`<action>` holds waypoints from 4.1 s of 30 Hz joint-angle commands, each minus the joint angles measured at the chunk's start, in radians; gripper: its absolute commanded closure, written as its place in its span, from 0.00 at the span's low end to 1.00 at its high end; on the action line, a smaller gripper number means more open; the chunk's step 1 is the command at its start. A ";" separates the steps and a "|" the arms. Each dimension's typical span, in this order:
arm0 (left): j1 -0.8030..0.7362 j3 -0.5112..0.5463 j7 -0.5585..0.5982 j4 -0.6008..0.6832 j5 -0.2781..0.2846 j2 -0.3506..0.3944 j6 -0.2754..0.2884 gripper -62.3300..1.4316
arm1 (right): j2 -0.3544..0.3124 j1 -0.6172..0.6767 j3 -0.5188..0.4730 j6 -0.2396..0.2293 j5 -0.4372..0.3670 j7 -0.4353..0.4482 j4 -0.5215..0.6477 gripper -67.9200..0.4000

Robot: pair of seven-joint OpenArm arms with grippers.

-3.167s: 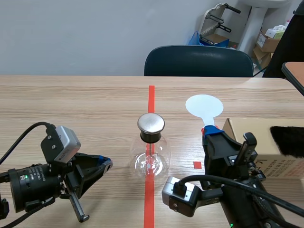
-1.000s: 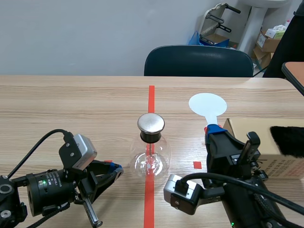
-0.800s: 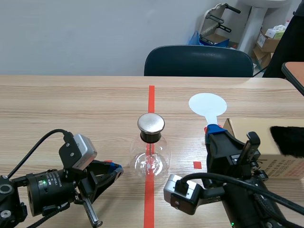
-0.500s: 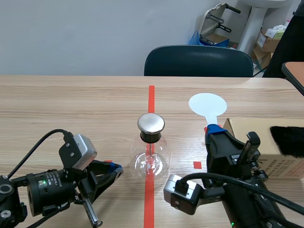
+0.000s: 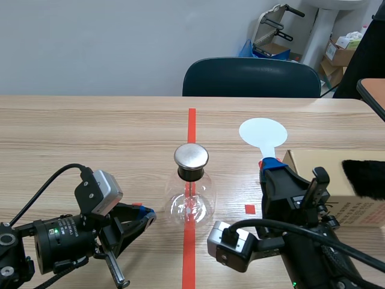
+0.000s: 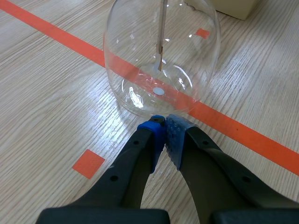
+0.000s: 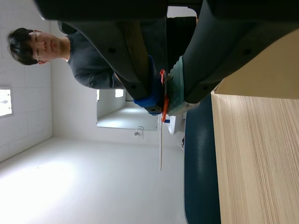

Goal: Do the electroscope experiment

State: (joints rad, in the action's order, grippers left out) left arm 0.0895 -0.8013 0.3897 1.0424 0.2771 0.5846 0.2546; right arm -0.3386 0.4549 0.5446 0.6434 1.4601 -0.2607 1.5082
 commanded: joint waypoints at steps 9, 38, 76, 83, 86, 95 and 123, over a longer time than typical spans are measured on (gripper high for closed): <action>0.010 -0.002 0.010 0.017 0.006 -0.003 -0.002 0.92 | -0.008 -0.012 -0.007 0.015 0.001 -0.007 0.005 0.98; 0.010 -0.002 0.010 0.017 0.006 -0.003 -0.002 0.92 | -0.008 -0.012 -0.007 0.015 0.001 -0.007 0.005 0.98; 0.010 -0.002 0.010 0.017 0.006 -0.003 -0.002 0.92 | -0.008 -0.012 -0.007 0.048 0.001 0.467 0.005 0.98; 0.010 -0.002 0.010 0.017 0.006 -0.003 -0.002 0.92 | -0.008 -0.012 -0.007 0.048 0.001 0.461 0.005 0.98; 0.010 -0.002 0.010 0.017 0.006 -0.003 -0.002 0.92 | -0.008 -0.012 -0.007 0.048 0.001 0.440 0.005 0.98; 0.010 -0.002 0.010 0.017 0.006 -0.003 -0.002 0.92 | -0.008 -0.012 -0.007 0.048 0.001 0.256 0.005 0.98; 0.010 -0.002 0.010 0.017 0.006 -0.003 -0.002 0.92 | -0.008 -0.012 -0.007 0.048 0.001 0.012 0.005 0.98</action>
State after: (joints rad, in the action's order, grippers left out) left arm 0.0895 -0.8013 0.3893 1.0424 0.2771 0.5846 0.2546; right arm -0.3412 0.4549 0.5446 0.6769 1.4601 -0.2531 1.5082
